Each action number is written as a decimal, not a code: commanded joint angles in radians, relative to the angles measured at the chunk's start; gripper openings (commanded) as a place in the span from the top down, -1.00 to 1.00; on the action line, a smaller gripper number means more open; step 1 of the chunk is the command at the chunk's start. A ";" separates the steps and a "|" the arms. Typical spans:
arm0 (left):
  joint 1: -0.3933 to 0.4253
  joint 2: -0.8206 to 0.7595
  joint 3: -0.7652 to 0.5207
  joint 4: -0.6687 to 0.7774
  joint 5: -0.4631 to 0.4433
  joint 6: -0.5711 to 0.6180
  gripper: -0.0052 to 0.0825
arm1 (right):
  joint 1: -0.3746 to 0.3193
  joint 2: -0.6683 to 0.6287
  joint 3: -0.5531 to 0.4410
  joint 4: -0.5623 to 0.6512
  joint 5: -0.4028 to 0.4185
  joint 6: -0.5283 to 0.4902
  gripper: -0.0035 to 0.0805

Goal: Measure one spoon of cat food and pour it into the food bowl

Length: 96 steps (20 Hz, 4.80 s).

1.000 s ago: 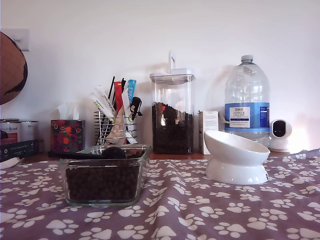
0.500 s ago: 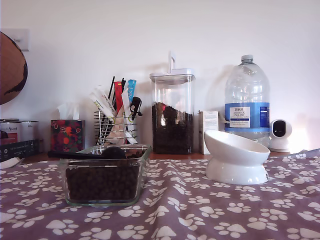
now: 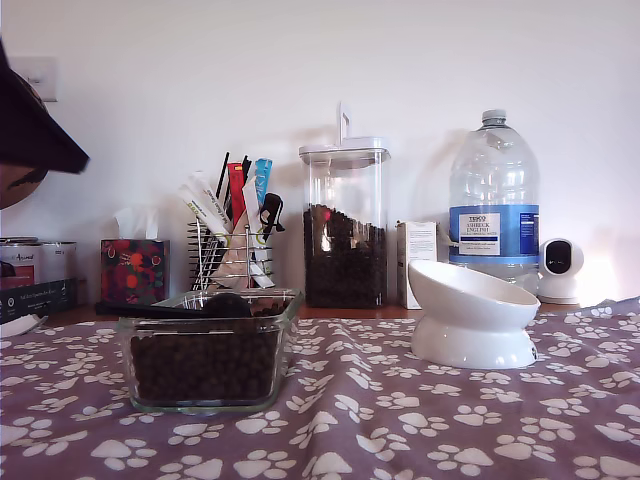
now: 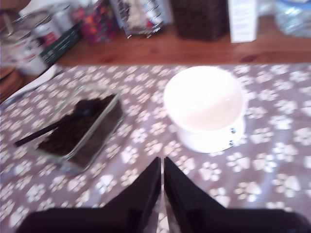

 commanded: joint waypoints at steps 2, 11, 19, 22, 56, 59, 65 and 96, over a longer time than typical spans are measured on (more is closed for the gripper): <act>-0.035 0.090 0.018 0.067 -0.049 0.022 0.92 | 0.044 0.023 -0.014 0.008 0.005 0.000 0.95; -0.111 0.373 0.191 0.048 -0.155 0.057 0.55 | 0.129 0.114 -0.014 0.028 0.046 -0.006 0.95; -0.125 0.631 0.553 -0.385 -0.208 0.055 0.50 | 0.146 0.174 -0.014 0.056 0.047 -0.011 0.95; -0.125 0.682 0.677 -0.610 -0.226 0.047 0.50 | 0.146 0.183 -0.014 0.056 0.048 -0.011 0.95; -0.126 0.923 0.718 -0.760 -0.266 0.055 0.11 | 0.146 0.188 -0.014 0.056 0.045 -0.018 0.95; -0.126 0.923 0.718 -0.764 -0.266 0.055 0.21 | 0.146 0.188 -0.014 0.055 0.044 -0.018 0.95; -0.126 0.923 0.718 -0.779 -0.266 0.055 0.70 | 0.146 0.188 -0.014 0.051 0.041 -0.017 0.95; -0.127 0.819 0.742 -0.776 -0.288 -0.007 0.93 | 0.146 0.188 -0.014 0.052 0.034 -0.017 0.95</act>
